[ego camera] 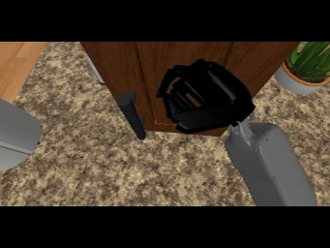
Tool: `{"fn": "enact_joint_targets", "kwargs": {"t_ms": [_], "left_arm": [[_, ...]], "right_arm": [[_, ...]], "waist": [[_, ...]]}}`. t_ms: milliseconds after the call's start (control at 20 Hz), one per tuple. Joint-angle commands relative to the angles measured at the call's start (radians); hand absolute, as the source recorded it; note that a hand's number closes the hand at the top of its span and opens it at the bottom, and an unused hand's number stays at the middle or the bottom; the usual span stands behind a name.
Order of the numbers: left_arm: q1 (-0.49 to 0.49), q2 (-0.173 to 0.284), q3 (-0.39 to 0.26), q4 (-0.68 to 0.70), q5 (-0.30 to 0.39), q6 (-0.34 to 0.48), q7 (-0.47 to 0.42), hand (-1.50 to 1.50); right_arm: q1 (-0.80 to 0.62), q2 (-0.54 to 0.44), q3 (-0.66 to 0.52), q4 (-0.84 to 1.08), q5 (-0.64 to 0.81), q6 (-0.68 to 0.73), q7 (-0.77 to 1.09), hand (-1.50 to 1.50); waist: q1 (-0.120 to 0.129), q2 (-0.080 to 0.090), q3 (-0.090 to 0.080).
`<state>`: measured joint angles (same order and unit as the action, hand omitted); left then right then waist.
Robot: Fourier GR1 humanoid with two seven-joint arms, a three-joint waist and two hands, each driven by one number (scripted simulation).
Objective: Pick up the bottled water, place it into the cabinet and close the cabinet
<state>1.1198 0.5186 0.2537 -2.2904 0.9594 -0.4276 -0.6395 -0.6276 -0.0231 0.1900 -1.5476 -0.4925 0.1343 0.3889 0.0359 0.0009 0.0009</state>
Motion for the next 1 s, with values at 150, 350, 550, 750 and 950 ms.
{"fn": "enact_joint_targets", "kwargs": {"t_ms": [150, 350, 550, 750, 950], "left_arm": [[0.029, -0.036, 0.077, 0.021, 0.050, -0.102, 0.037, -1.50], [-0.027, -0.066, 0.037, -0.002, 0.012, -0.056, 0.073, -1.50], [0.026, -0.051, 0.090, -0.003, 0.086, -0.112, 0.088, -1.50], [-0.004, -0.052, 0.066, -0.022, 0.067, -0.085, 0.122, -1.50], [-0.033, -0.062, 0.087, 0.027, 0.053, -0.101, 0.120, -1.50]], "right_arm": [[-0.139, -0.054, -0.105, 0.233, -0.035, 0.159, -0.071, 1.50], [-0.209, -0.003, -0.094, 0.343, 0.014, 0.151, -0.121, 1.50], [-0.230, 0.021, -0.082, 0.362, 0.010, 0.120, -0.101, 1.50], [-0.293, 0.021, -0.051, 0.343, -0.082, 0.103, -0.044, 1.50], [-0.302, 0.021, -0.077, 0.344, -0.103, 0.124, -0.010, 1.50]], "waist": [[-0.002, 0.003, 0.000], [0.000, 0.008, -0.001], [0.018, 0.007, -0.001], [0.019, 0.007, -0.001], [0.012, 0.006, -0.002]]}}
